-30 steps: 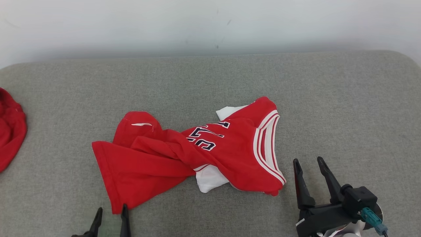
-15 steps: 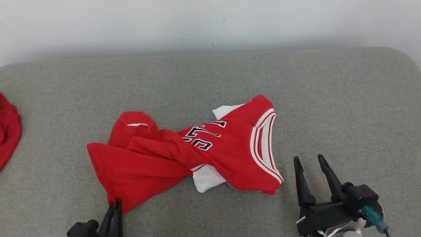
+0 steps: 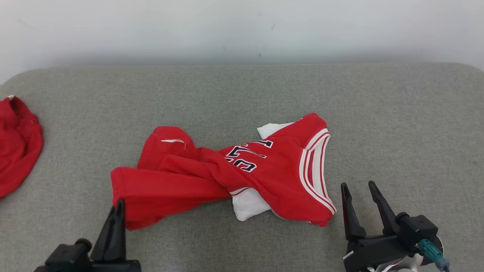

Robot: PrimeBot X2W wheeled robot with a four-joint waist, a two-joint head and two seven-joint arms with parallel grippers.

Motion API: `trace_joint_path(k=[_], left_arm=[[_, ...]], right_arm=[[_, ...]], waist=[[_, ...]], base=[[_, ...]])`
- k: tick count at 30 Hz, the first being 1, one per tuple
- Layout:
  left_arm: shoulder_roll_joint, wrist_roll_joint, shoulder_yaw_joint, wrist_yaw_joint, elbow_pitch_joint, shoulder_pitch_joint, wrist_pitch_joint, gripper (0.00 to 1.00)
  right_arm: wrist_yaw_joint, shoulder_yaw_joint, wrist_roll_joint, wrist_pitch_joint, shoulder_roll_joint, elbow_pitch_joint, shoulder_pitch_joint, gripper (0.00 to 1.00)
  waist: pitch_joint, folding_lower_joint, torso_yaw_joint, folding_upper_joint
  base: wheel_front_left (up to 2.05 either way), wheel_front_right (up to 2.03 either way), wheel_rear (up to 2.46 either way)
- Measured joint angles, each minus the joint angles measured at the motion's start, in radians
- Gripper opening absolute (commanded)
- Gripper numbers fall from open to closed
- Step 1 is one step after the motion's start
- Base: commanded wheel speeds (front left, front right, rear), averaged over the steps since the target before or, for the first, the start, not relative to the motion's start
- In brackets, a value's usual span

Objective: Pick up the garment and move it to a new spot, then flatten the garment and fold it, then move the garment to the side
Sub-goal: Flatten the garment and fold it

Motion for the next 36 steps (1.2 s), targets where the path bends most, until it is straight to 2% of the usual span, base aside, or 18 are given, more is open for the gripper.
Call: trace_joint_path(k=[4, 8, 13, 20, 21, 22, 23, 32, 36], left_arm=[[0.022, 0.002, 0.016, 0.031, -0.123, 0.07, 0.076, 0.0], [0.009, -0.038, 0.015, 0.047, -0.172, 0.153, 0.132, 0.0], [0.009, -0.057, -0.01, 0.039, -0.078, 0.199, 0.178, 0.0], [-0.027, -0.098, -0.018, 0.013, 0.083, 0.171, 0.136, 0.0], [-0.03, -0.1, -0.016, 0.014, 0.095, 0.167, 0.129, 0.33], [-0.031, -0.099, -0.015, 0.014, 0.101, 0.164, 0.114, 0.87], [-0.035, -0.099, -0.009, 0.018, 0.105, 0.16, 0.095, 1.0], [-0.04, -0.078, 0.038, 0.03, 0.087, 0.09, -0.081, 1.0], [-0.035, -0.041, 0.045, 0.042, 0.085, 0.057, -0.105, 1.0]], right_arm=[[0.0, 0.0, 0.0, 0.0, 0.0, -0.001, -0.001, 1.0], [0.0, -0.001, 0.001, 0.0, 0.0, 0.002, -0.002, 1.0], [0.0, -0.001, 0.002, 0.0, 0.0, 0.006, -0.002, 1.0], [0.0, -0.002, 0.0, 0.0, 0.0, 0.01, -0.002, 1.0], [0.0, -0.001, 0.0, 0.0, 0.0, 0.011, -0.002, 1.0], [0.0, -0.001, -0.001, 0.0, 0.0, 0.011, -0.002, 1.0], [0.0, 0.0, -0.001, 0.0, 0.0, 0.013, -0.002, 1.0], [0.0, 0.04, -0.023, 0.01, 0.0, 0.113, -0.02, 1.0], [0.0, 0.045, -0.041, 0.076, 0.0, 0.189, -0.057, 1.0]], waist=[[0.001, -0.0001, 0.009, 0.0], [0.005, 0.0, 0.008, 0.0], [0.004, 0.0, 0.009, 0.0001], [-0.006, 0.0, 0.021, 0.0], [-0.008, -0.0001, 0.023, 0.0], [-0.009, -0.0001, 0.025, 0.0], [-0.011, 0.0, 0.027, 0.0], [-0.019, 0.0, 0.042, 0.0], [-0.026, 0.0, 0.049, 0.0]], base=[[0.0, 0.0, 0.0], [0.0, 0.0, 0.0], [0.0, 0.0, 0.0], [0.0, 0.0, 0.0], [0.0, 0.0, 0.0], [0.0, 0.0, 0.0], [0.0, 0.0, 0.0], [0.0, 0.0, 0.0], [0.0, 0.0, 0.0]])
